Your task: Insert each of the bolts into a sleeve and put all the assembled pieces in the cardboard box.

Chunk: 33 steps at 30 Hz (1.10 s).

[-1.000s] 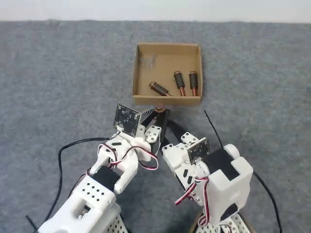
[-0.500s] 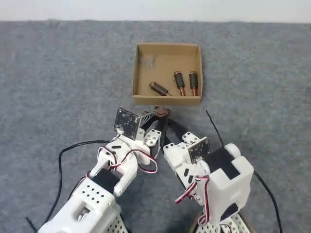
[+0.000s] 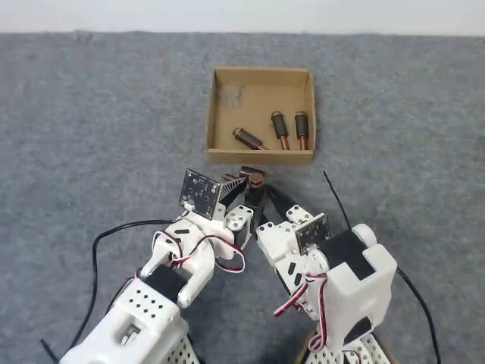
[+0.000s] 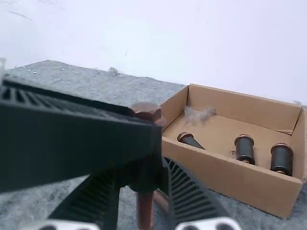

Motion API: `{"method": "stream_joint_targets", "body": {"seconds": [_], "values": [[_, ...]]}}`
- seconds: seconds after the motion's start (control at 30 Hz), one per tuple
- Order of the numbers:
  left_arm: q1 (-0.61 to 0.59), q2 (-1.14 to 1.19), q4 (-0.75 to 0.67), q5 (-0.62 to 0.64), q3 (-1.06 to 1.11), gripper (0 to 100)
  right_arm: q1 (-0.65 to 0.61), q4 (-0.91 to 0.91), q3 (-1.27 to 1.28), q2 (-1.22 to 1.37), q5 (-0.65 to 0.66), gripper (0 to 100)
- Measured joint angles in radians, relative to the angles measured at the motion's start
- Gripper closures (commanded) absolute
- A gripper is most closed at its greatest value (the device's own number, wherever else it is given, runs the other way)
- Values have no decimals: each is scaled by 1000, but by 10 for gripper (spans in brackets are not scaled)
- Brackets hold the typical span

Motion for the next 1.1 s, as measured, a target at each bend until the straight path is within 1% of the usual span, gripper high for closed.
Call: {"method": "stream_joint_targets", "body": {"seconds": [0.47, 0.57, 0.73, 0.87, 1.0, 1.1], "values": [[2, 0, 12, -2, -52, 881, 28, 0, 0, 0, 0, 991], [2, 0, 83, -2, -106, 881, 28, 0, 0, 0, 0, 991], [2, 0, 273, -2, -245, 885, 28, 0, 0, 0, 0, 991], [-5, 0, 362, -2, -315, 885, 28, 0, 0, 0, 0, 991], [-61, 0, 422, -2, -347, 885, 28, 0, 0, 0, 0, 991], [-138, 0, 459, -2, -370, 885, 40, 0, 0, 0, 0, 991]]}}
